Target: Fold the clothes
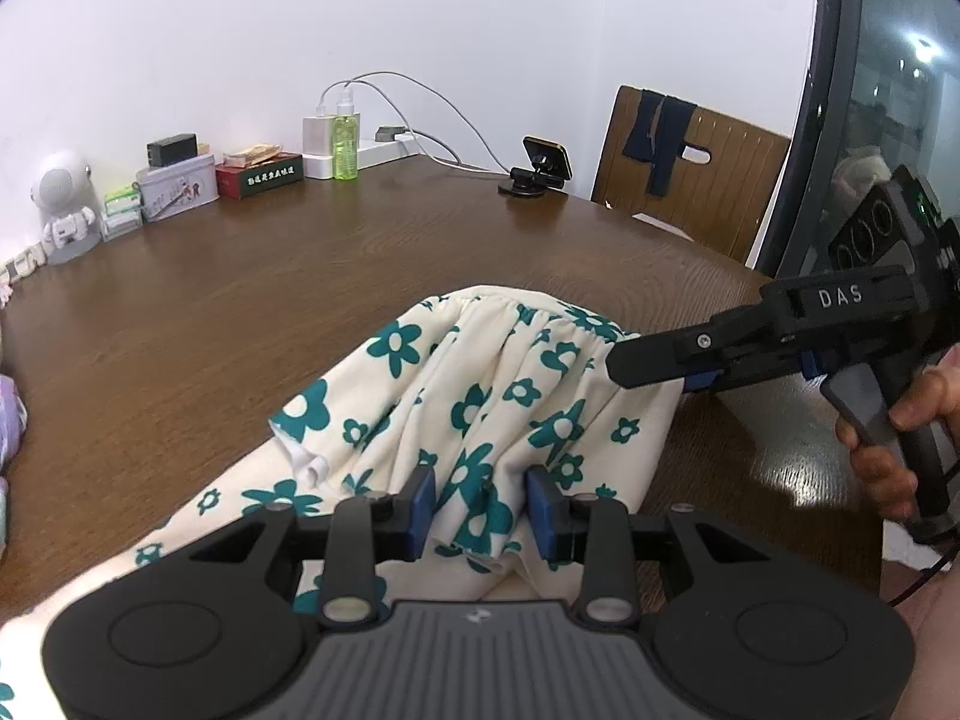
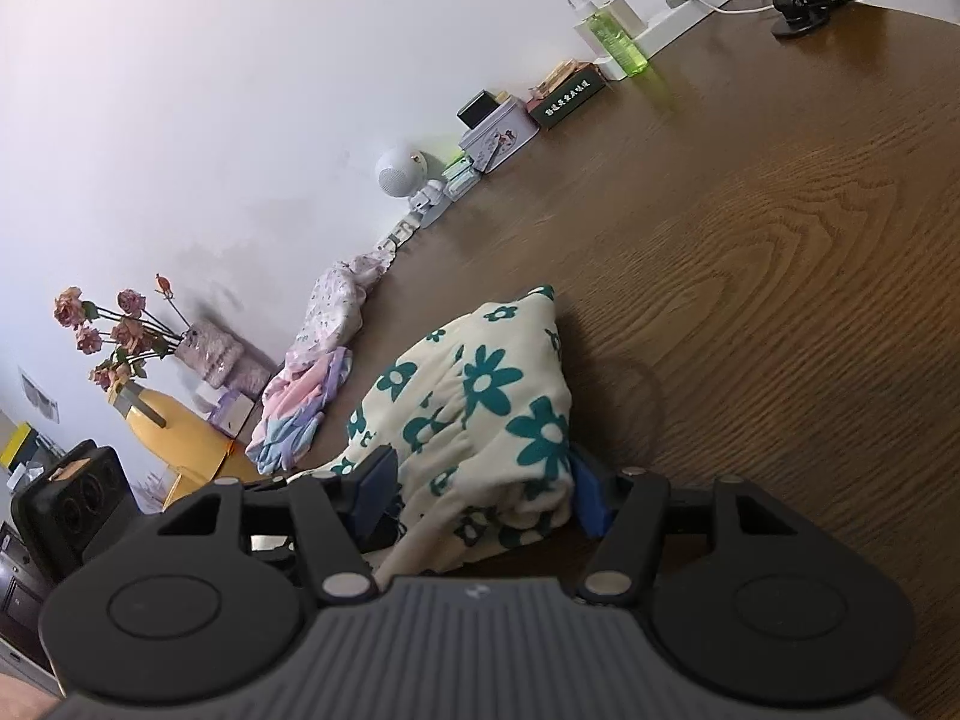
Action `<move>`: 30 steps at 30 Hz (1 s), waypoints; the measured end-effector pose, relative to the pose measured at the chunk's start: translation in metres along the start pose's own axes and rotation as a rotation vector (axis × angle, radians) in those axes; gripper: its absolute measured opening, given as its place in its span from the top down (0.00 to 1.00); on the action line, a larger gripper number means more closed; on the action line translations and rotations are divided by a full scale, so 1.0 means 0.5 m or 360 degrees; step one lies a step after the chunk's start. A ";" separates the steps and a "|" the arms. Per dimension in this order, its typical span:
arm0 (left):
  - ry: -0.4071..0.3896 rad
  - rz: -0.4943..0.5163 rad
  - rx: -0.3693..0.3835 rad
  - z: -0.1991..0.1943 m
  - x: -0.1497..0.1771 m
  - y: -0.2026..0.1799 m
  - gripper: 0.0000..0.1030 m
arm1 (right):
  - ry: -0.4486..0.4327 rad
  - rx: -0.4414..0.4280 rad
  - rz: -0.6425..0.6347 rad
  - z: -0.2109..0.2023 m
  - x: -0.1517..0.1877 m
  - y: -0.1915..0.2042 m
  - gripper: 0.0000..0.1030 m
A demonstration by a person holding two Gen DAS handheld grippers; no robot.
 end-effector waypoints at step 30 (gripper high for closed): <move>-0.0004 0.0035 0.0015 0.023 -0.016 -0.008 0.68 | -0.0246 0.0075 -0.0018 0.000 -0.034 0.014 0.81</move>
Point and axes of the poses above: each gripper's, at about its wrist camera, not at the fingertips, and z roughly the way its jaws point, y to its left, x to its underside, the point moved 10 cm from there along z, roughly the way its jaws point, and after that the axes turned 8 degrees about x, right-handed, at the moved point
